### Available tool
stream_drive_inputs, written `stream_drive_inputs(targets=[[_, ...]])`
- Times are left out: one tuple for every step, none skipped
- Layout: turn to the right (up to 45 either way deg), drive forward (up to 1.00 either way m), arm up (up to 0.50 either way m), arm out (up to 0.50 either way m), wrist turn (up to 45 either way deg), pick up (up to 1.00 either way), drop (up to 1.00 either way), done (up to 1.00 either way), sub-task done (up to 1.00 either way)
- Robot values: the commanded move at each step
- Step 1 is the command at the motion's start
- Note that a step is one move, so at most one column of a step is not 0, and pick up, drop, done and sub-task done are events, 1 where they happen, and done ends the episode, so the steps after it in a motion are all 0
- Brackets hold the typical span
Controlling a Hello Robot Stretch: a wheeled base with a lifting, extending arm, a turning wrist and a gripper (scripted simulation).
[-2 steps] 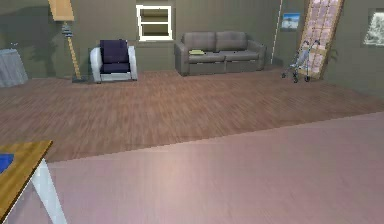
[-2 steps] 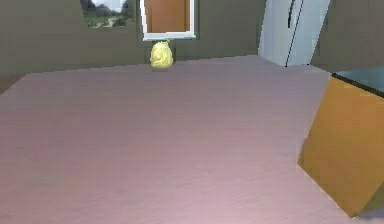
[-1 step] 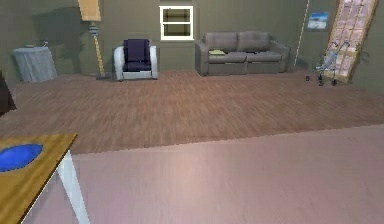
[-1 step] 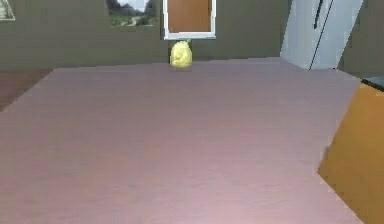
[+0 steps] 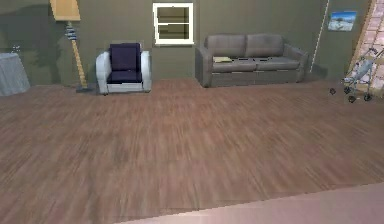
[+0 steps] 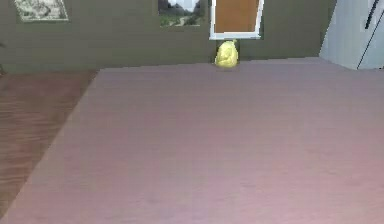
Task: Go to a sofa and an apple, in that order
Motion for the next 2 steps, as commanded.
stream_drive_inputs(targets=[[0.0, 1.00, 0.00, 0.00, 0.0, 0.00, 0.00, 0.00, 0.00], [-3.0, 0.00, 0.00, 0.00, 0.0, 0.00, 0.00, 0.00, 0.00]])
